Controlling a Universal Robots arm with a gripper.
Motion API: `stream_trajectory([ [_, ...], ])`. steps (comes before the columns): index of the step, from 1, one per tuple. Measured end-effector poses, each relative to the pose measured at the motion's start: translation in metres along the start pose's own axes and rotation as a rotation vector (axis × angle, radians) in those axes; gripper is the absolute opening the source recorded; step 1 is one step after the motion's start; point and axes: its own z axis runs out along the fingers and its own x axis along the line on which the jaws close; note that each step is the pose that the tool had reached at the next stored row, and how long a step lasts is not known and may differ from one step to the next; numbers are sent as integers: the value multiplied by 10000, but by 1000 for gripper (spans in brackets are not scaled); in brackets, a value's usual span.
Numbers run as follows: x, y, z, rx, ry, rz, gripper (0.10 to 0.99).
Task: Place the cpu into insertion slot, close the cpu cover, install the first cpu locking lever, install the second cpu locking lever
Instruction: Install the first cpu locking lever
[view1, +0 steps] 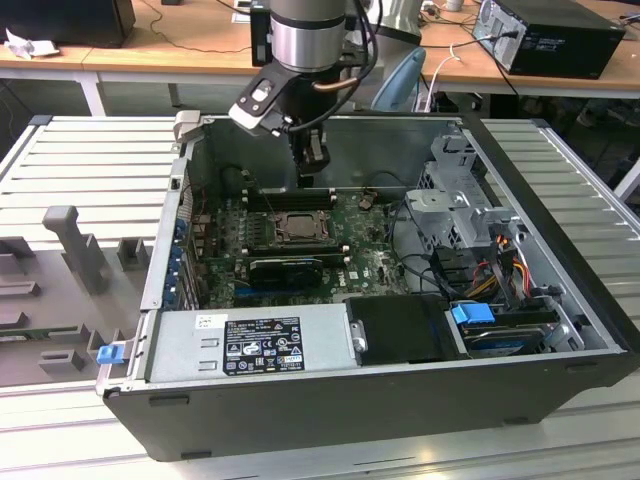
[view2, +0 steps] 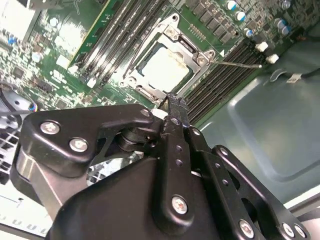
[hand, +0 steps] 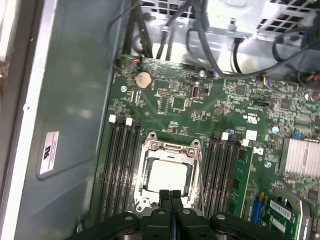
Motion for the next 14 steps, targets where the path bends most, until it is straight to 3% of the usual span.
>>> stream_trajectory([
  [5,0,0,0,22,26,-690,106],
  [14,0,0,0,44,53,-1384,106],
])
